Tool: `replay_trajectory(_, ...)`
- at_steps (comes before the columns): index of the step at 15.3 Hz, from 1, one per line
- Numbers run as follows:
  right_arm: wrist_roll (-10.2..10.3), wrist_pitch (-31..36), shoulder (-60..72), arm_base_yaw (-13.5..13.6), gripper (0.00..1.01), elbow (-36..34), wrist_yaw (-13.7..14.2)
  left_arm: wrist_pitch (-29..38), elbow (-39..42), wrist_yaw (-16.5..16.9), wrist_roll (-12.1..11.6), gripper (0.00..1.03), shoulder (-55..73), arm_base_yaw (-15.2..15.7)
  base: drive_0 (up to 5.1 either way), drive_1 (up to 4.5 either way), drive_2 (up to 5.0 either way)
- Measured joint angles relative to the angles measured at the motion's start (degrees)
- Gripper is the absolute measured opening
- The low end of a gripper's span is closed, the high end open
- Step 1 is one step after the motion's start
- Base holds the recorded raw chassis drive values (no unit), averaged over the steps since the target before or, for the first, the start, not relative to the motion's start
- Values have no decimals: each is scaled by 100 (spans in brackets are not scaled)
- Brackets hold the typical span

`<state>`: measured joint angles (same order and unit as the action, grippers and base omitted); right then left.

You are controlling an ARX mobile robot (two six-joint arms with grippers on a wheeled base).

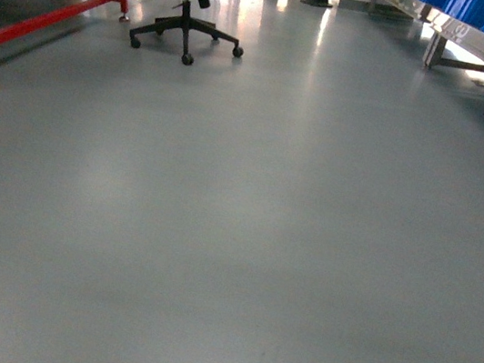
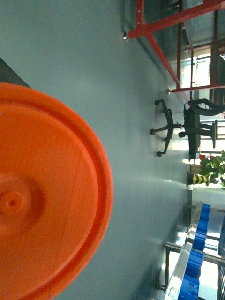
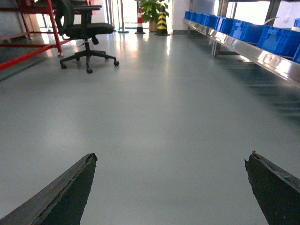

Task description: Pick capacitor and pack into box

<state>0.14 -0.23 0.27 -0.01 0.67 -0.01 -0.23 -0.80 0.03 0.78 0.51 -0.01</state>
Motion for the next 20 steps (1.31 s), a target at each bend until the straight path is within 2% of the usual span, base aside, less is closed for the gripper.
replay_trajectory(20, 0, -20, 0, 0, 98, 0, 0, -22, 0, 0, 0, 43, 0, 0, -494, 243, 243)
